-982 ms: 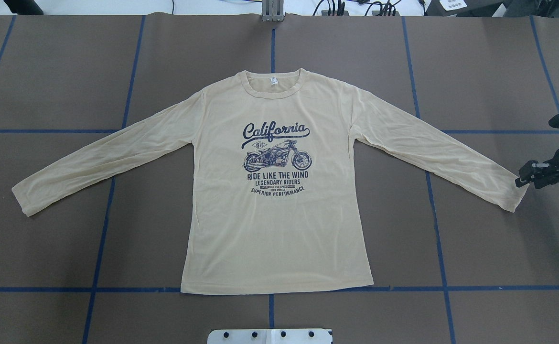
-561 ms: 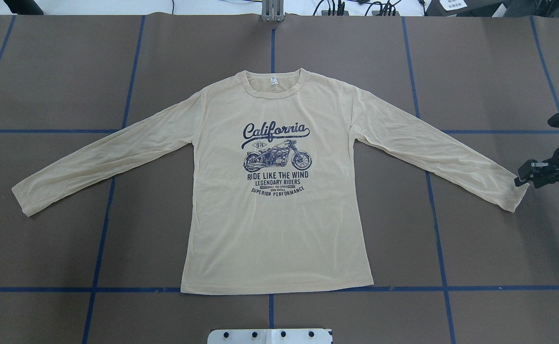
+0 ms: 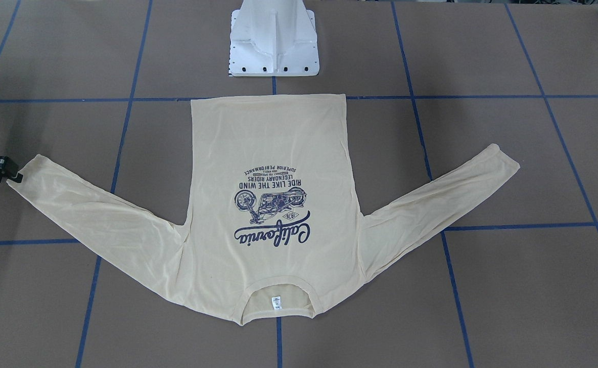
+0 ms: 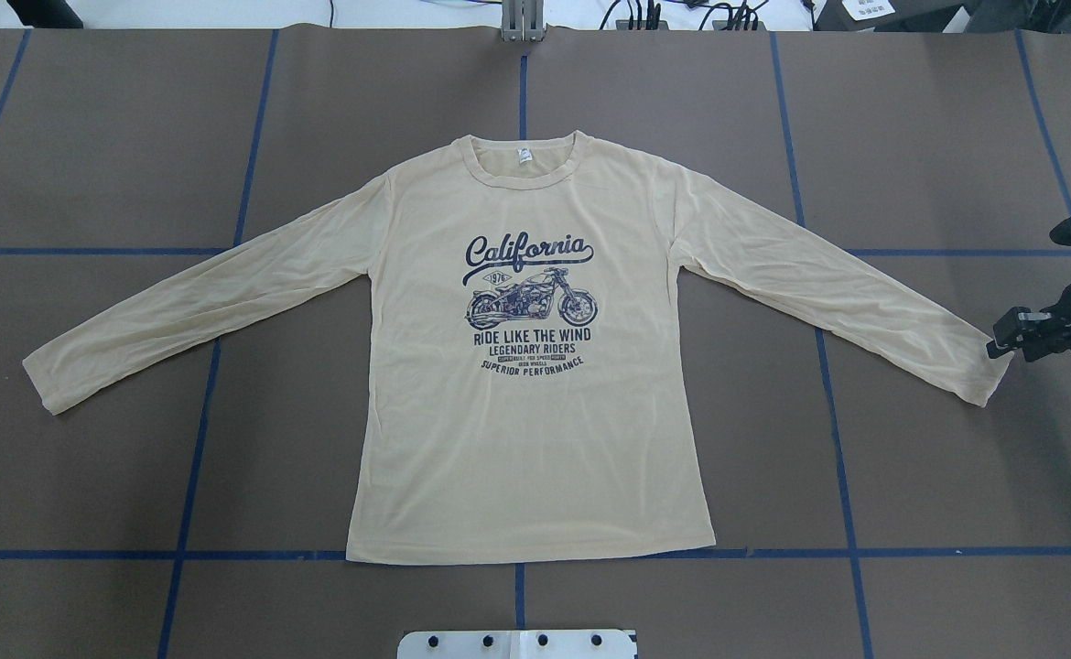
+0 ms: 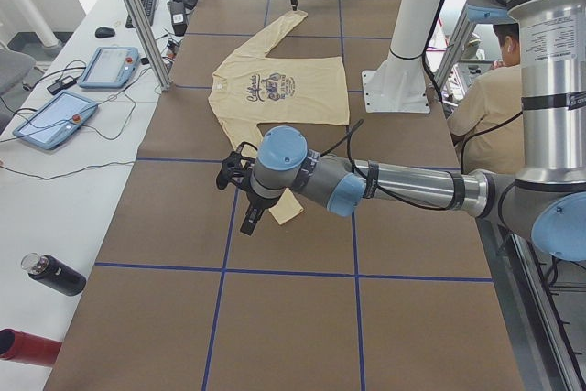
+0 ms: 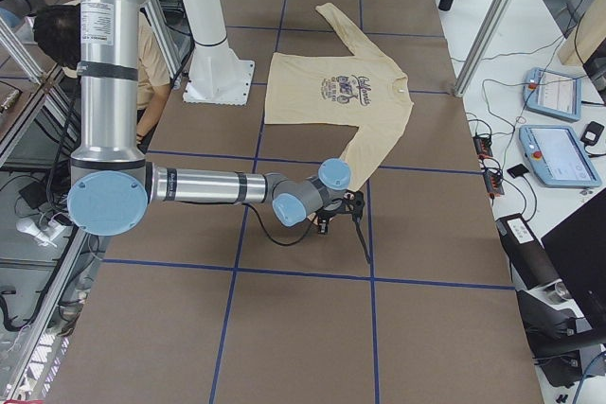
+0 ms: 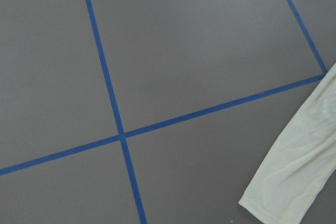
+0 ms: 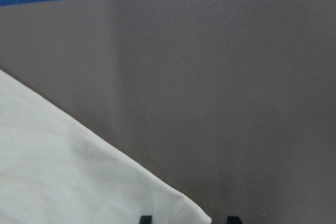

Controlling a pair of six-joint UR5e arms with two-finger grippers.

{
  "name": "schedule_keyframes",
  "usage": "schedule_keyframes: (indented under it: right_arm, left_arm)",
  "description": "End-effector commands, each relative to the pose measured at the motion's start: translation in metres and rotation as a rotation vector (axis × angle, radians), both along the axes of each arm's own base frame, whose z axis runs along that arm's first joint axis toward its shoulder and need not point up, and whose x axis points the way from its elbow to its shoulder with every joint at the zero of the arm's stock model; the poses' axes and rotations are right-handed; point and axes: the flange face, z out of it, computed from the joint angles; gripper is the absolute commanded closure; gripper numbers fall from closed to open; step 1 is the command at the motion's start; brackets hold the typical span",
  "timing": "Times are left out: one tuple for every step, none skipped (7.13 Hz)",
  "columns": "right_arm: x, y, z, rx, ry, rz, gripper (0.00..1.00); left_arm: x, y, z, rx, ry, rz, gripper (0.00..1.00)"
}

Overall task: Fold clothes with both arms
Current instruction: 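Lower the right gripper and grasp the cuff of the nearby sleeve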

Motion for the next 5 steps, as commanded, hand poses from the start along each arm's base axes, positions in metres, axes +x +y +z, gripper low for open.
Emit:
schedule_keyframes:
  right_arm:
    - [-0.0001, 0.0002, 0.0013, -0.002, 0.002, 0.000, 0.68]
    - [-0.0002, 0.0002, 0.0005, -0.001, 0.000, -0.001, 0.79]
    - [-0.0005, -0.0004, 0.0007, -0.002, 0.001, -0.001, 0.98]
    - [-0.0006, -0.0004, 0.0000, -0.003, 0.000, -0.001, 1.00]
    - [-0.0004, -0.0006, -0.0035, 0.001, -0.008, -0.003, 1.00]
  left_arm:
    - [-0.0001, -0.0001, 0.0004, -0.001, -0.001, -0.001, 0.00]
    - [-0.0001, -0.0001, 0.0004, -0.001, -0.001, -0.001, 0.00]
    - [-0.0001, 0.0005, 0.0011, -0.002, -0.001, -0.001, 0.00]
    - [-0.0001, 0.0005, 0.0011, -0.002, -0.001, -0.001, 0.00]
    - [-0.0001, 0.0005, 0.0011, -0.002, -0.001, -0.001, 0.00]
